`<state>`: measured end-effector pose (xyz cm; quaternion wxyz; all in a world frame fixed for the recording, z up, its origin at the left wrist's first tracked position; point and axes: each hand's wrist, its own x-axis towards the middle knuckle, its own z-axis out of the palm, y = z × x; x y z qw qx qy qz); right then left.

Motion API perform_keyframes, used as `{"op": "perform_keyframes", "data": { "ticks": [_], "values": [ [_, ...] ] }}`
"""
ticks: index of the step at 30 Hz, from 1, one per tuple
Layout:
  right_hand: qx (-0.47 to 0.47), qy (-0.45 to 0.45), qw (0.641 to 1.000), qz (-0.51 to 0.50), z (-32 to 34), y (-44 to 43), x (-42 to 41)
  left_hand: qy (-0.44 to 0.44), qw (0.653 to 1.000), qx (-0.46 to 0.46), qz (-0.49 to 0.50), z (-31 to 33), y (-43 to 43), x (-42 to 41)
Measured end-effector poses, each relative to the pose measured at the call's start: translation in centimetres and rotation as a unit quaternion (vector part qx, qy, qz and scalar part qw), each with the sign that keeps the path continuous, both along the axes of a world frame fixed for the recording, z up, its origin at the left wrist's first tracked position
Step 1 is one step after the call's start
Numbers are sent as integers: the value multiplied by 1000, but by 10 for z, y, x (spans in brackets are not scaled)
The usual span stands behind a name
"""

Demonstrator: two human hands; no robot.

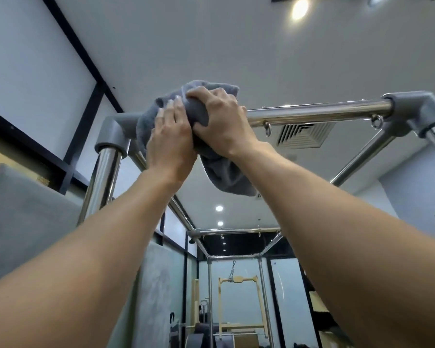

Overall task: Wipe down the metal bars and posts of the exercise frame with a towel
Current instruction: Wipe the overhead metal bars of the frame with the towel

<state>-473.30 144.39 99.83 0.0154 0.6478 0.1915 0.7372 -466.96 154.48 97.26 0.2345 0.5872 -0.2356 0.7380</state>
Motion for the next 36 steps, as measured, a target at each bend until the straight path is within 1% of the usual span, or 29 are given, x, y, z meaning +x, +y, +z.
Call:
{"op": "perform_keyframes", "data": {
  "ticks": [2, 4, 6, 7, 8, 10, 11, 13, 14, 16, 18, 20, 22, 24, 26, 29, 32, 36],
  "values": [
    [4, -18, 1000, -12, 1, -22, -8, -8, 999, 40, -11, -7, -15, -5],
    [59, -30, 998, -8, 13, -40, -19, -12, 997, 75, -17, 1, -34, -17],
    [128, -28, 991, 12, 29, -46, -25, -3, 997, 77, -19, 16, -50, -32],
    [136, -20, 990, 21, 34, -43, -25, 9, 998, 63, -26, 23, -54, -38],
    [123, -9, 992, 24, 32, -39, -25, 17, 998, 43, -32, 26, -55, -42],
    [62, 5, 998, 25, 17, -38, -24, 18, 999, 14, -47, 21, -54, -38],
    [36, 2, 999, 16, 7, -44, -26, 9, 998, 17, -53, 14, -55, -34],
    [20, -15, 999, -26, -5, -64, -33, -25, 997, 48, -48, -1, -64, -29],
    [25, -25, 998, -43, -6, -75, -38, -38, 996, 64, -44, -4, -73, -28],
    [48, -39, 997, -45, -3, -90, -45, -37, 996, 71, -48, 3, -91, -35],
    [89, -47, 995, -23, 9, -93, -49, -23, 997, 52, -47, 19, -107, -46],
    [122, -53, 991, 0, 18, -92, -47, -27, 998, 36, -32, 31, -115, -50],
    [113, -44, 993, 8, 14, -95, -45, -34, 998, 28, -33, 32, -116, -48],
    [73, -29, 997, 14, 2, -106, -47, -47, 997, 30, -56, 20, -115, -45],
    [60, -26, 998, 1, -5, -124, -56, -58, 994, 59, -66, 8, -121, -48],
    [98, -49, 993, -46, -10, -157, -71, -64, 991, 114, -42, 6, -145, -61],
    [130, -48, 988, -72, -13, -183, -79, -48, 990, 131, -34, 13, -171, -78],
    [131, -20, 990, -42, -18, -196, -91, -33, 988, 148, -24, 14, -188, -89]
  ]
}}
